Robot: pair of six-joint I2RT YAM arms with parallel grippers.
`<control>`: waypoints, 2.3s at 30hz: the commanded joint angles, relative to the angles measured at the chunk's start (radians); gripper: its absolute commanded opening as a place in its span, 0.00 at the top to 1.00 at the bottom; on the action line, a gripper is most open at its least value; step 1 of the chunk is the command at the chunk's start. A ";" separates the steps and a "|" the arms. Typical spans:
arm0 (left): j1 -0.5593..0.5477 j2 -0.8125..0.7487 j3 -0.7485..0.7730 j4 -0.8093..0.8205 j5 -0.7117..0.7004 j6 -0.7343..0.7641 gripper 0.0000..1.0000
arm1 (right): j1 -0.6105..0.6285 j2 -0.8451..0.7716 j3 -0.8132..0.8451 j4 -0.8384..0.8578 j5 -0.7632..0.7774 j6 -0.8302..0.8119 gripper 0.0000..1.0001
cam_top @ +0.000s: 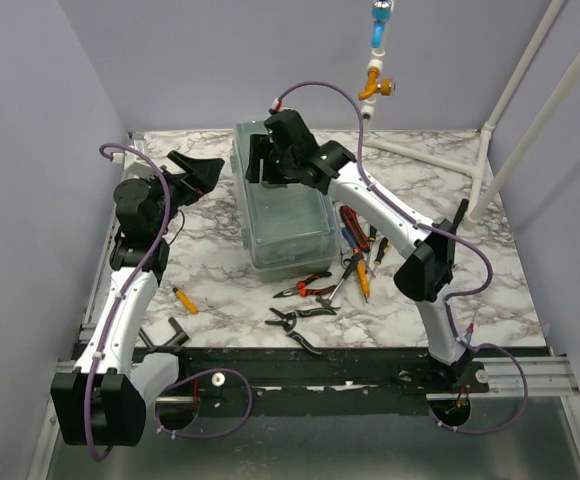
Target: Pack the tool kit
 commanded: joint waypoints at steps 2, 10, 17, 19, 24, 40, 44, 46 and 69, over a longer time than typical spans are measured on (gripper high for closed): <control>0.007 -0.046 -0.005 -0.026 -0.056 0.044 0.01 | 0.026 0.046 0.052 -0.075 0.133 -0.029 0.28; 0.008 -0.040 -0.007 -0.014 -0.037 0.055 0.01 | 0.054 0.107 0.080 -0.099 0.101 -0.002 0.28; 0.005 -0.001 0.024 -0.013 0.000 0.077 0.01 | 0.053 0.140 0.105 -0.067 -0.036 0.048 0.28; 0.005 0.005 0.043 -0.037 -0.012 0.092 0.02 | 0.052 0.151 0.118 -0.067 -0.073 0.054 0.28; 0.005 0.038 0.095 -0.066 0.014 0.094 0.01 | 0.014 0.127 0.035 0.055 -0.339 0.130 0.28; -0.009 0.299 0.250 -0.030 0.251 -0.043 0.05 | -0.089 0.035 -0.241 0.474 -0.758 0.347 0.29; -0.009 0.353 0.270 -0.022 0.274 -0.093 0.12 | -0.090 0.039 -0.239 0.479 -0.764 0.351 0.29; -0.009 0.381 0.283 -0.008 0.300 -0.124 0.20 | -0.092 0.035 -0.242 0.480 -0.765 0.348 0.29; -0.041 0.516 0.446 -0.326 0.200 -0.110 0.51 | -0.109 0.022 -0.269 0.493 -0.773 0.343 0.29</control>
